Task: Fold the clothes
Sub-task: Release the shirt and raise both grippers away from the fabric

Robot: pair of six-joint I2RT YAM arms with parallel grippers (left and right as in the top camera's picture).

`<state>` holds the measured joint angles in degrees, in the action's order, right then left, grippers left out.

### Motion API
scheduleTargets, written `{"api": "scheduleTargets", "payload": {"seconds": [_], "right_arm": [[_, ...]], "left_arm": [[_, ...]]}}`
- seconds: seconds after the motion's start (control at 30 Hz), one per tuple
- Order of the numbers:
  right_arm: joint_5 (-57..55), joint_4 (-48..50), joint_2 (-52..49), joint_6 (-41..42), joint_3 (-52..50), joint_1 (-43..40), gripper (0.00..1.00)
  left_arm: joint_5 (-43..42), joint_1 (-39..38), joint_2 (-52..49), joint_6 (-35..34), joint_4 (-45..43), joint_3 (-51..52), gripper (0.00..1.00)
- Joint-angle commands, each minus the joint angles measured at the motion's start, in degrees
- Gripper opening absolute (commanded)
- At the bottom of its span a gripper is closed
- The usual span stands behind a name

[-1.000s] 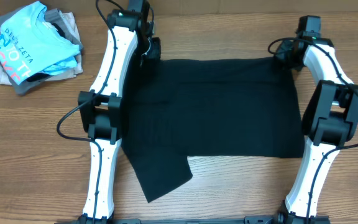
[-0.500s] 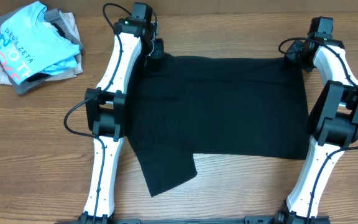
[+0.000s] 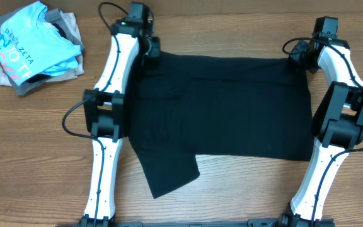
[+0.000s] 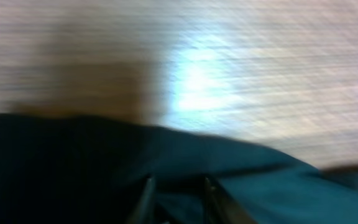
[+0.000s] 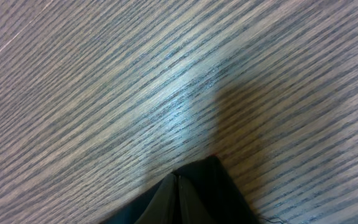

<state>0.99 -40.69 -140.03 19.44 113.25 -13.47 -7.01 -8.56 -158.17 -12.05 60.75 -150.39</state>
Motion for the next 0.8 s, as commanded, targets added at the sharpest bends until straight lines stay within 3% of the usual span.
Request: {"api": "scheduleTargets", "payload": {"seconds": [0.0,0.23,0.3,0.37,0.47,0.63,0.77], "right_arm": [[-3.5,-1.5,-3.0,-0.4,-0.2,-0.9,0.04],[-3.5,-8.8,-2.9,-0.4,7.6,-0.9,0.05],[-3.5,-12.0,-2.8,-0.4,12.0,-0.9,0.15],[-3.5,-16.5,-2.8,-0.4,17.6,-0.9,0.30],[-3.2,-22.9,-2.7,-0.4,25.1,-0.8,0.30],[5.2,-32.1,-2.7,-3.3,31.9,0.1,0.29],[8.1,-35.4,-3.6,-4.9,30.8,1.3,0.25]], "left_arm": [[5.9,5.2,-3.5,-0.8,-0.2,-0.2,0.39],[6.0,6.5,-1.4,-0.1,1.4,-4.2,0.54],[6.0,6.5,-0.8,-0.2,1.9,-6.8,0.69],[6.0,6.5,-0.1,-0.2,3.1,-9.9,0.69],[5.9,6.5,1.0,-0.4,6.1,-14.9,0.70],[2.0,5.4,1.7,-0.3,15.4,-21.2,0.58],[-4.9,3.9,1.6,1.0,21.4,-19.9,0.37]]}}
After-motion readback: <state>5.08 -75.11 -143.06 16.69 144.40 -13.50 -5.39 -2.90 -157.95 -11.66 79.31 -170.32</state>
